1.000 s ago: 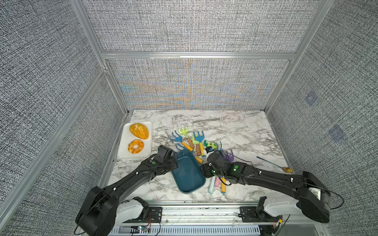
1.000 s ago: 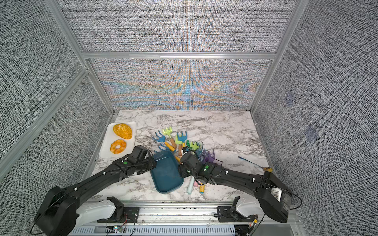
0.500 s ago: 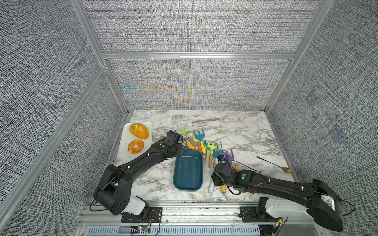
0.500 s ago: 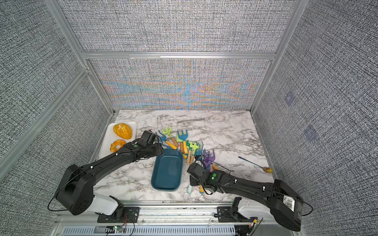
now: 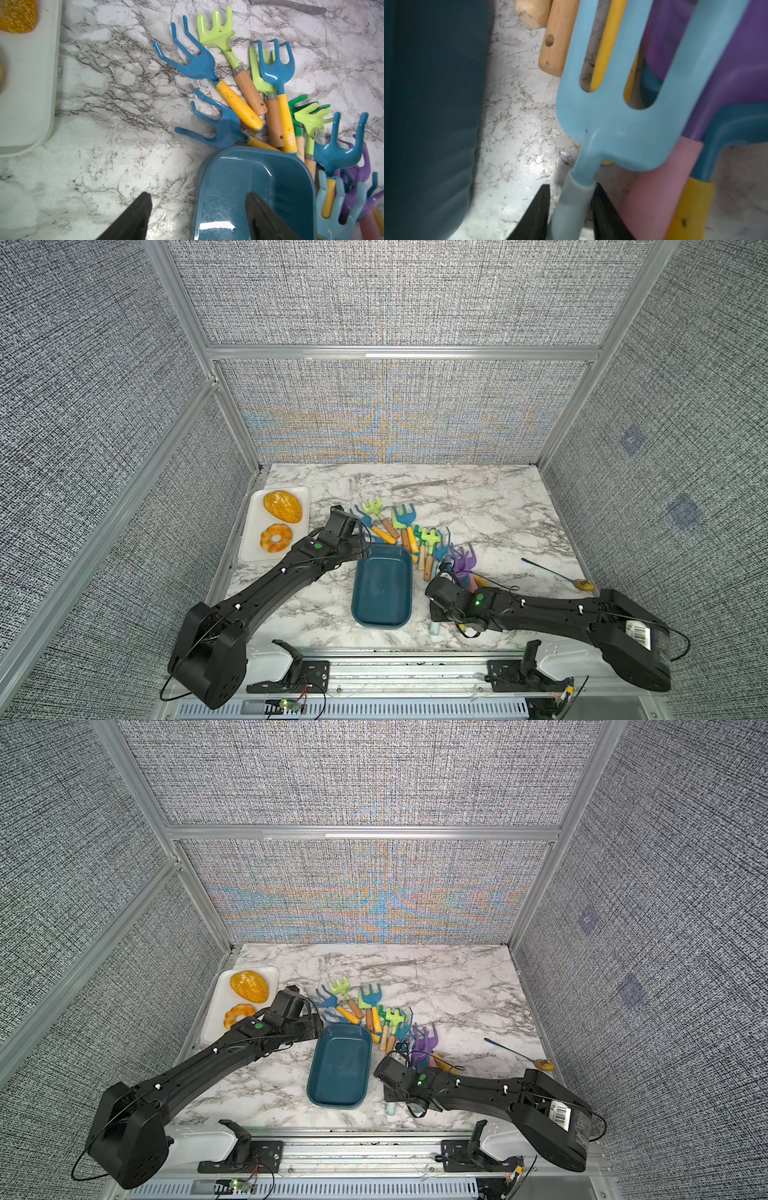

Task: Put the rake into the storage box
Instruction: Pick up the rake at the center of the board, then place the rake in the storage box.

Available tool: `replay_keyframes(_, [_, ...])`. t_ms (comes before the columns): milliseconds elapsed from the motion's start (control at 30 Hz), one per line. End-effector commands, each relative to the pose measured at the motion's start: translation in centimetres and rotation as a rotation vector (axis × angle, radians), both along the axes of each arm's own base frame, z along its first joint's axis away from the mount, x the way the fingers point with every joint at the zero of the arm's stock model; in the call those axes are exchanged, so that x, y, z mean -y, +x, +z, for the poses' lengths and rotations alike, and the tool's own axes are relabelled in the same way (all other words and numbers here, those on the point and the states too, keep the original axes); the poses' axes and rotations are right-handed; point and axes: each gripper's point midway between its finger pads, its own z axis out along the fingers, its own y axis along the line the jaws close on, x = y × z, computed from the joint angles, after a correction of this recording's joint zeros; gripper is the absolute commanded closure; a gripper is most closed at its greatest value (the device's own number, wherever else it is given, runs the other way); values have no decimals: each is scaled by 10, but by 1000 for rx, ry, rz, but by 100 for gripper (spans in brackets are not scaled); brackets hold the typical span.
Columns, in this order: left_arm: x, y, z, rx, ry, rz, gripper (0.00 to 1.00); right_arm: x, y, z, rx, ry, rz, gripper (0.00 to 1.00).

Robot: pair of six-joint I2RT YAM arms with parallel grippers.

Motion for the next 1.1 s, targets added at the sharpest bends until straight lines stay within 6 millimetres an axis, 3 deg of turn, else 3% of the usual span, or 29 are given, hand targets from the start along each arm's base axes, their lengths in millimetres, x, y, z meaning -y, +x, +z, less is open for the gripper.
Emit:
replay_keyframes(0, [-4,5,6,64,15,1,24,4,6,4,26,-24,-35,71])
replay_keyframes(133, [-10,3,6,111,4,16,24,7,13,24,70,-22,-61,86])
replay_keyframes(300, [-21,0,5,161,9,54,24,-2,20,68,153,64,-35,96])
replay_keyframes(433, [-27,-2,12,196,7,70,24,-34,20,101,179,206,67,100])
replay_keyframes(633, [-37,-7,23,247,2,94,24,-104,16,134,142,397,234,100])
replay_keyframes(867, [-39,-8,25,258,7,97,24,-149,19,119,41,443,244,100])
replay_keyframes(1067, [-40,-9,24,254,8,98,24,-155,26,96,9,453,165,100])
